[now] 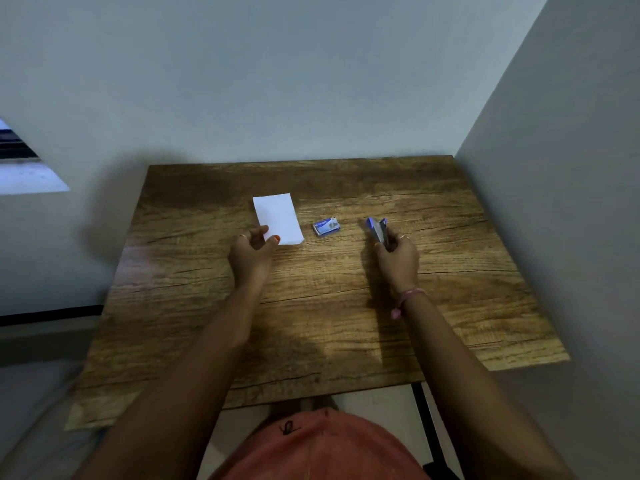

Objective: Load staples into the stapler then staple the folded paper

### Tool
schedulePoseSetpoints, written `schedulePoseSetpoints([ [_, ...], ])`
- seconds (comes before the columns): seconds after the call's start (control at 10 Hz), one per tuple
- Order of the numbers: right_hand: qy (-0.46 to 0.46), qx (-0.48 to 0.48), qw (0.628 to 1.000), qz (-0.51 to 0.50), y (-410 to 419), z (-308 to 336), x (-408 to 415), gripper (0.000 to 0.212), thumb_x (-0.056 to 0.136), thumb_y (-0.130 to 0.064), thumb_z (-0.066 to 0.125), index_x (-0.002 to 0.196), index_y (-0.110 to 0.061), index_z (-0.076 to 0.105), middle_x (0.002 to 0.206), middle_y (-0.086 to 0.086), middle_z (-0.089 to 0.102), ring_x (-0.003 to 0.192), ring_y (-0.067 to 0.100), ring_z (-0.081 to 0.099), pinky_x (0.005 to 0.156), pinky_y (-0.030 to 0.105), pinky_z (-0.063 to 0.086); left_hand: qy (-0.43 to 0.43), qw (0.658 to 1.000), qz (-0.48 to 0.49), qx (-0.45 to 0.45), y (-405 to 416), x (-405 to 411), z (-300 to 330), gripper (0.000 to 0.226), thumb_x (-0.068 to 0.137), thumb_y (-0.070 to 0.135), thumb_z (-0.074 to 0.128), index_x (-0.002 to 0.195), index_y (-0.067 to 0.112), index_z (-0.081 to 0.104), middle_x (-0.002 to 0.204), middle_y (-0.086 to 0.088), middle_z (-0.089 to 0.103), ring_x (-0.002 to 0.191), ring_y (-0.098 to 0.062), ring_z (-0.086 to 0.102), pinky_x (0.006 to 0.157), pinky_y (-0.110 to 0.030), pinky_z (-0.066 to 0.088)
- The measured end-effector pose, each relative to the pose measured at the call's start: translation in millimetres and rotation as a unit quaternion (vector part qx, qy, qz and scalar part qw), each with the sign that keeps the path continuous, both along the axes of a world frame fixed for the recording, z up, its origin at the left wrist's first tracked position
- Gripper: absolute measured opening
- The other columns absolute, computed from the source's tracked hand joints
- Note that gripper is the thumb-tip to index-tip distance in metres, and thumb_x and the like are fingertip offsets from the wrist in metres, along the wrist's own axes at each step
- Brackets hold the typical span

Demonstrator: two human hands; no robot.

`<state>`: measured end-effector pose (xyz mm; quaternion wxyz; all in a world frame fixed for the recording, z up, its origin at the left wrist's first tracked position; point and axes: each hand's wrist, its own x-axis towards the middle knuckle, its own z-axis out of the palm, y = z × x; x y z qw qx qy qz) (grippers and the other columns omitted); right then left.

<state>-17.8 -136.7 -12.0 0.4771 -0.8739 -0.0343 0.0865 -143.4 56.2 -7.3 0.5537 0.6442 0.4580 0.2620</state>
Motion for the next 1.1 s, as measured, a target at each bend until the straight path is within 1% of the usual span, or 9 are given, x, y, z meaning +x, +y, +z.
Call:
schedulePoseSetpoints([
  [0.1, -0.058, -0.047, 0.997, -0.025, 6.4, -7.6, 2.3, 0.042, 0.087, -0.012, 0.061, 0.128, -0.006, 0.055, 0.119, 0.015, 0.058, 0.112, 0.025, 0.054, 0.098, 0.027, 0.038, 0.037, 0.998, -0.032, 0.05, 5.4, -3.4, -12.4, 0.038, 0.083, 0.015, 0.071, 0.12, 0.01, 0.061, 0.122, -0.011, 0.065, 0.107, -0.018, 0.062, 0.085, -0.024, 0.048],
  [0.2, -0.078, -0.044, 0.996, -0.029, 13.9, -10.2, 6.7, 0.038, 0.086, -0.014, 0.062, 0.123, -0.005, 0.06, 0.113, 0.015, 0.063, 0.11, 0.026, 0.055, 0.097, 0.031, 0.04, 0.082, 0.987, -0.07, 0.119, 5.8, -3.9, -21.7, 0.041, 0.087, 0.018, 0.066, 0.126, 0.008, 0.056, 0.128, -0.013, 0.06, 0.113, -0.024, 0.059, 0.091, -0.031, 0.049],
  [0.3, -0.068, -0.027, 0.996, -0.042, 20.7, -8.9, 12.7, 0.038, 0.084, -0.018, 0.066, 0.119, -0.006, 0.062, 0.113, 0.011, 0.067, 0.109, 0.024, 0.059, 0.097, 0.033, 0.045, 0.135, 0.97, -0.077, 0.185, 5.9, -1.1, -26.7, 0.042, 0.089, 0.023, 0.063, 0.127, 0.007, 0.056, 0.132, -0.017, 0.052, 0.12, -0.031, 0.048, 0.099, -0.044, 0.045],
  [0.4, -0.062, -0.027, 0.996, -0.05, 26.0, -8.9, 16.4, 0.04, 0.082, -0.022, 0.068, 0.12, -0.01, 0.063, 0.113, 0.008, 0.068, 0.11, 0.024, 0.058, 0.097, 0.037, 0.046, 0.149, 0.962, -0.08, 0.214, 6.5, -0.8, -29.5, 0.042, 0.09, 0.024, 0.061, 0.128, 0.007, 0.057, 0.131, -0.018, 0.051, 0.123, -0.033, 0.044, 0.101, -0.042, 0.04],
  [0.6, -0.029, -0.052, 0.996, -0.064, 36.5, -4.8, 23.4, 0.044, 0.078, -0.034, 0.065, 0.12, -0.024, 0.063, 0.112, 0.001, 0.068, 0.112, 0.022, 0.057, 0.091, 0.037, 0.049, 0.131, 0.962, -0.087, 0.224, 8.6, -3.5, -32.2, 0.041, 0.089, 0.024, 0.062, 0.126, 0.006, 0.058, 0.128, -0.016, 0.054, 0.118, -0.031, 0.05, 0.098, -0.043, 0.046],
  [0.7, -0.038, -0.069, 0.995, -0.058, 37.5, -5.3, 21.9, 0.045, 0.078, -0.035, 0.066, 0.122, -0.024, 0.061, 0.116, 0.0, 0.065, 0.115, 0.022, 0.053, 0.089, 0.036, 0.048, 0.121, 0.968, -0.084, 0.202, 9.8, -4.8, -32.0, 0.042, 0.088, 0.027, 0.063, 0.126, 0.007, 0.059, 0.127, -0.014, 0.054, 0.115, -0.029, 0.052, 0.095, -0.044, 0.048],
  [0.8, -0.059, -0.07, 0.994, -0.05, 34.4, -10.7, 20.6, 0.052, 0.078, -0.034, 0.071, 0.125, -0.018, 0.057, 0.124, 0.005, 0.058, 0.119, 0.024, 0.049, 0.095, 0.036, 0.043, 0.101, 0.974, -0.072, 0.19, 10.7, -6.2, -32.6, 0.042, 0.086, 0.03, 0.066, 0.117, 0.002, 0.062, 0.125, -0.013, 0.055, 0.112, -0.029, 0.054, 0.092, -0.044, 0.049],
  [0.9, -0.065, -0.055, 0.995, -0.055, 31.2, -12.7, 14.0, 0.057, 0.076, -0.03, 0.074, 0.126, -0.011, 0.054, 0.128, 0.008, 0.051, 0.121, 0.025, 0.047, 0.104, 0.034, 0.037, 0.09, 0.978, -0.062, 0.18, 9.2, -7.8, -30.3, 0.046, 0.085, 0.032, 0.067, 0.117, 0.0, 0.059, 0.126, -0.014, 0.053, 0.112, -0.029, 0.055, 0.091, -0.044, 0.05],
  [1.1, -0.068, -0.048, 0.996, -0.039, 25.5, -13.3, 3.3, 0.065, 0.076, -0.023, 0.075, 0.133, -0.01, 0.047, 0.133, 0.009, 0.045, 0.126, 0.026, 0.042, 0.108, 0.034, 0.031, 0.041, 0.98, -0.07, 0.182, 4.1, -9.0, -29.4, 0.043, 0.086, 0.025, 0.068, 0.123, 0.008, 0.056, 0.129, -0.013, 0.048, 0.119, -0.026, 0.05, 0.092, -0.047, 0.051],
])
